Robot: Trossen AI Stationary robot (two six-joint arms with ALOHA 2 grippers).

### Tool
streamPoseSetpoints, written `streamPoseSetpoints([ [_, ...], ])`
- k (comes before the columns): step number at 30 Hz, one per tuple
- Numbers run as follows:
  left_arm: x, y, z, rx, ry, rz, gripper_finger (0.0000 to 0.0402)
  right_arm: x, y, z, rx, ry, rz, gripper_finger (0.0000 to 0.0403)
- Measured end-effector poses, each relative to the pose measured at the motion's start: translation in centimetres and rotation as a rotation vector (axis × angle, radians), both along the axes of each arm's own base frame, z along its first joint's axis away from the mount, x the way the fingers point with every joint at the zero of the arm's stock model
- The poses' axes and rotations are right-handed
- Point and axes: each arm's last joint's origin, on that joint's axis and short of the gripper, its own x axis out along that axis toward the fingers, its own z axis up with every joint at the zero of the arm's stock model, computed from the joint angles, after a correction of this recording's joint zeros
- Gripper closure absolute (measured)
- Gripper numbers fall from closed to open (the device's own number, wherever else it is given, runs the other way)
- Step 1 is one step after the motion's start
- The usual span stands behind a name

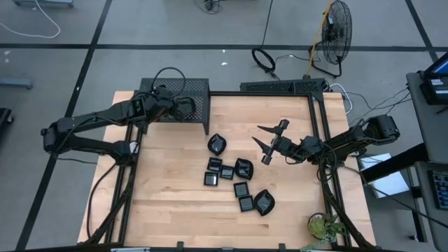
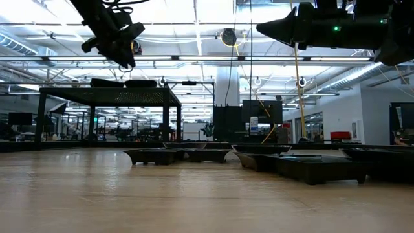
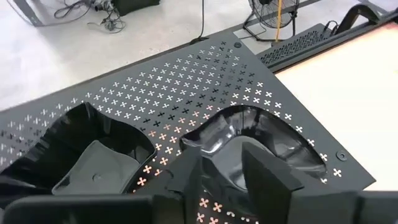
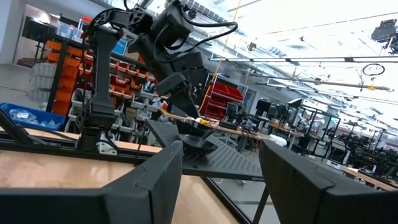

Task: Pick & Place Mini shaped plates
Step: Stack the leaf shaped plate on top of the leaf shaped plate on the shelf

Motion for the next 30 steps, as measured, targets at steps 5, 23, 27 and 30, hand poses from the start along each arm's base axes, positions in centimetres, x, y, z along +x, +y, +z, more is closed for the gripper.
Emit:
streamPoseSetpoints([
  [5,0.2,-0.3,0.4,0.043,0.019,-0.069,0.0253,0.0,0.0,0.0,0.0,0.003,0.0,0.0202],
  [23,-3.2,-8.0,1.7,0.33,-0.31,-0.512,0.0243,0.1,0.0,-0.4,0.062,0.019,0.021,0.0202],
  [27,-4.5,-8.9,-1.0,0.354,-0.368,-0.57,0.0243,0.2,0.1,-0.7,0.105,0.029,0.04,0.0202],
  [30,-5.2,-9.3,-2.5,0.371,-0.413,-0.616,0.0243,0.4,1.2,-0.9,0.156,0.095,0.094,0.0202],
])
